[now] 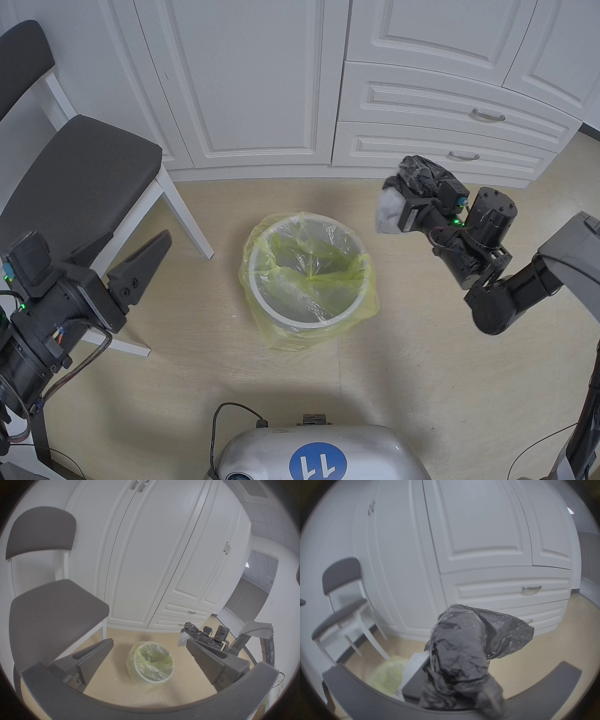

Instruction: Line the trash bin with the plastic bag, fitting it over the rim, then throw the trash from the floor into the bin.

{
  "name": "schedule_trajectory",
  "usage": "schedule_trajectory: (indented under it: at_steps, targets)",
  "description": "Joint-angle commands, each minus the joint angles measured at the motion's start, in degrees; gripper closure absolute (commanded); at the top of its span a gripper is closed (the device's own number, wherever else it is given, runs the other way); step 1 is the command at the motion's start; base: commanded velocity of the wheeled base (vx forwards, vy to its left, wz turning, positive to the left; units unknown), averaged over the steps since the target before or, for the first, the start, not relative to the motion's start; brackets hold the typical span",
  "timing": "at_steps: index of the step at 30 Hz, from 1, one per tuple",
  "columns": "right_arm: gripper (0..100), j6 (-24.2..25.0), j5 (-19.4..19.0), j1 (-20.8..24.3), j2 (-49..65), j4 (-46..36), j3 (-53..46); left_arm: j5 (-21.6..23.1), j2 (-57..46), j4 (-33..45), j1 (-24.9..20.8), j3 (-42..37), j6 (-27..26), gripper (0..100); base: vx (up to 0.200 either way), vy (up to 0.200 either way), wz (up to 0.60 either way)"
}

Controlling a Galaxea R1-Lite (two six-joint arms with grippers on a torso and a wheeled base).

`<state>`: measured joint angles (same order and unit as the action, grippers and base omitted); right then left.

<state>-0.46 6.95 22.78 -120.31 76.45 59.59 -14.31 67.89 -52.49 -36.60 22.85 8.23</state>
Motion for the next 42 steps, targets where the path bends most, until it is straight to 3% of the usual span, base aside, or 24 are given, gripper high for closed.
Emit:
schedule_trajectory:
  at_steps: [1,4,17,23,28,34,38,42]
  targets:
    - [100,3.5,2.3,10.2,-6.6,9.9,1.8,0.0,-4.3,-0.1,0.0,-0.3,-3.7,0,0.000,0.000,0.00]
    - [100,3.8,2.3,12.7,-12.4,12.9,4.4,-0.1,-3.6,-0.2,0.0,-0.4,-3.7,0,0.000,0.000,0.00]
    - [100,5.8,2.4,14.0,-24.3,13.0,13.4,0.2,-3.7,-0.4,0.1,-1.5,-3.9,0,0.000,0.000,0.00]
    - [100,4.4,2.5,13.9,-24.3,12.4,12.3,0.2,-3.9,-0.4,0.1,-1.5,-3.9,0,0.000,0.000,0.00]
    - [100,-1.7,2.1,13.1,-22.9,12.5,6.4,0.2,-4.1,-0.4,0.1,-1.5,-4.0,0,0.000,0.000,0.00]
    - [100,-5.1,1.0,12.9,-20.8,12.6,0.3,0.2,-4.4,-0.4,0.2,-1.5,-4.0,0,0.000,0.000,0.00]
    - [100,-4.9,0.8,13.5,-21.3,13.6,2.0,0.2,-4.5,-0.4,0.7,-1.3,-4.0,0,0.000,0.000,0.00]
    - [100,-1.4,1.8,14.7,-23.7,13.6,8.0,0.4,-8.9,0.1,0.9,0.2,-5.7,0,0.000,0.000,0.00]
